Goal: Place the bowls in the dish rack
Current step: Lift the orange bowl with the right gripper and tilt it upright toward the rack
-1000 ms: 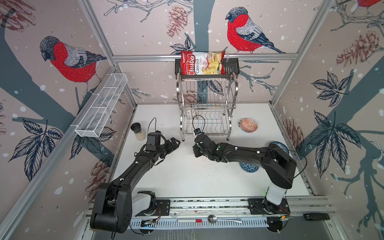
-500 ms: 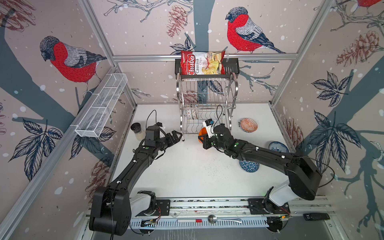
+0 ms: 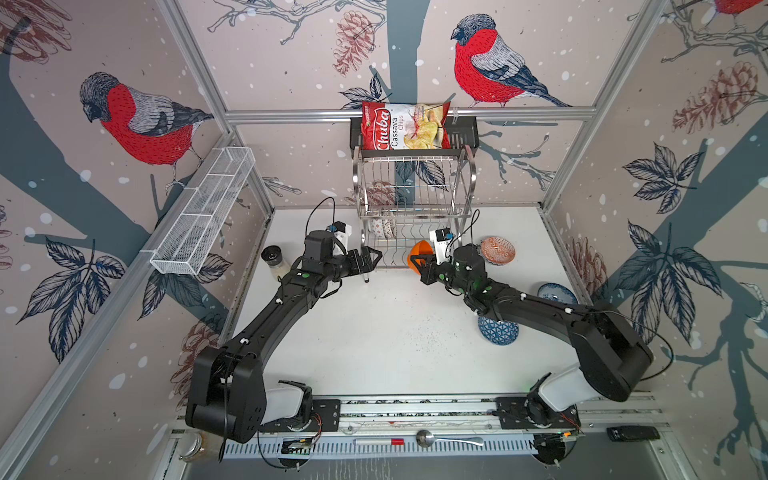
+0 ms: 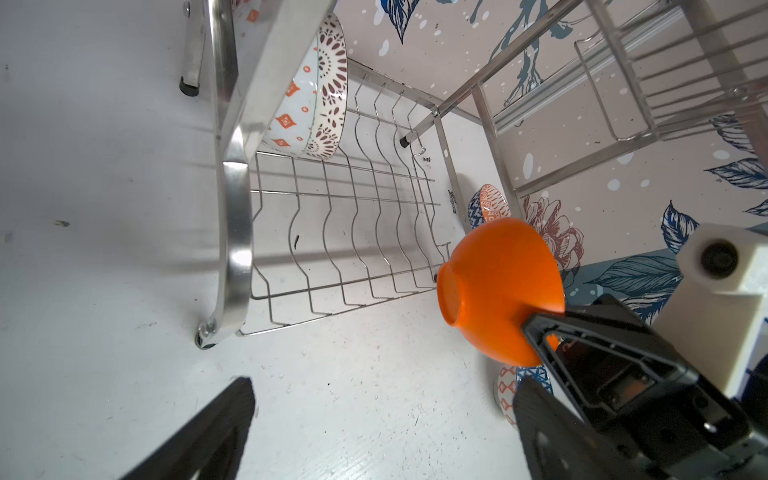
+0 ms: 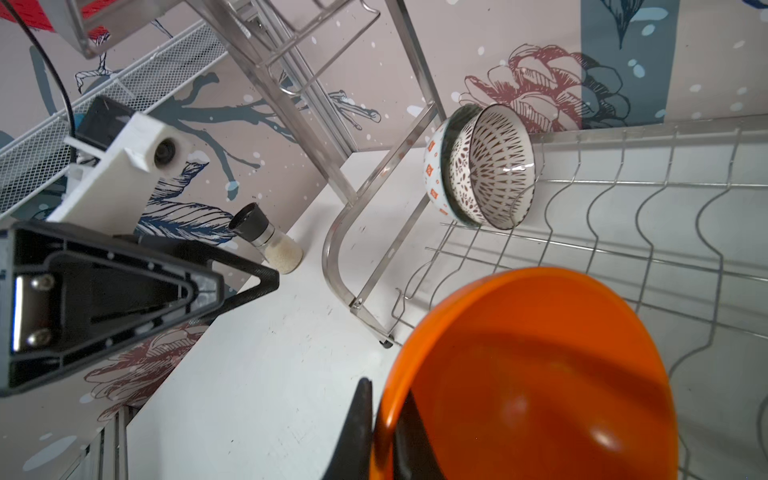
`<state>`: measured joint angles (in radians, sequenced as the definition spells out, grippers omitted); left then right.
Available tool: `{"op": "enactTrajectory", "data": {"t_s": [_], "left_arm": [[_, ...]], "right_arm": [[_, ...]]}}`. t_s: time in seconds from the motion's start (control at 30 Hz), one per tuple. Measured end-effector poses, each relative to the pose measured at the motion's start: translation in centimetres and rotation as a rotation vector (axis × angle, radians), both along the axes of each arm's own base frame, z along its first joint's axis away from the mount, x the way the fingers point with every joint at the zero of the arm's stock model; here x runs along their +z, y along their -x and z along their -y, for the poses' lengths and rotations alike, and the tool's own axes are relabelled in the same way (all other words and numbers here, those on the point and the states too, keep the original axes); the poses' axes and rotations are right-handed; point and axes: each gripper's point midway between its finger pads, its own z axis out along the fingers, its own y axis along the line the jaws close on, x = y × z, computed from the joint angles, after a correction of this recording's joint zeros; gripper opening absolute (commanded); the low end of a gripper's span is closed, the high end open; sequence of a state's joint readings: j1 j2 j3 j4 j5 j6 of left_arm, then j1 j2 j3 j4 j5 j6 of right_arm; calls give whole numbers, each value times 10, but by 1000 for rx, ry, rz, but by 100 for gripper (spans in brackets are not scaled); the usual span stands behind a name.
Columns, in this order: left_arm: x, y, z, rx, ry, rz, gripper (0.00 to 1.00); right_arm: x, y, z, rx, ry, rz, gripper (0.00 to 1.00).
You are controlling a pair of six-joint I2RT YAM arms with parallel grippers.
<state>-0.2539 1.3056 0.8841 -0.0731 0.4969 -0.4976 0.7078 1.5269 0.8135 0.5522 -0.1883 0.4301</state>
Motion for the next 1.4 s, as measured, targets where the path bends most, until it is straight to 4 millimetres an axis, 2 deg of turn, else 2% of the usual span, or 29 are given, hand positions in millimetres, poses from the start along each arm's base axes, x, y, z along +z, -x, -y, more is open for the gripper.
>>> {"op": "enactTrajectory", "data": {"t_s": [0.07, 0.33, 0.7, 0.9, 1.1, 1.4], "left_arm": [[-6, 4, 2, -15, -5, -14, 98], [-3, 4, 3, -32, -11, 10, 98], [-10, 4, 5, -41, -9, -12, 98], [-13, 5, 6, -47, -4, -27, 98], [-10, 6, 7, -55, 3, -20, 98], [-9, 7, 7, -57, 5, -18, 98]], "right_arm": [[-1, -1, 4, -12, -28, 3, 1], [7, -5, -1, 5, -104, 48, 1], [-6, -39, 4, -12, -221, -21, 0], [-2, -52, -9, 29, -323, -62, 0], [-15, -65, -13, 30, -398, -128, 0], [-17, -86, -20, 36, -474, -166, 0]]}}
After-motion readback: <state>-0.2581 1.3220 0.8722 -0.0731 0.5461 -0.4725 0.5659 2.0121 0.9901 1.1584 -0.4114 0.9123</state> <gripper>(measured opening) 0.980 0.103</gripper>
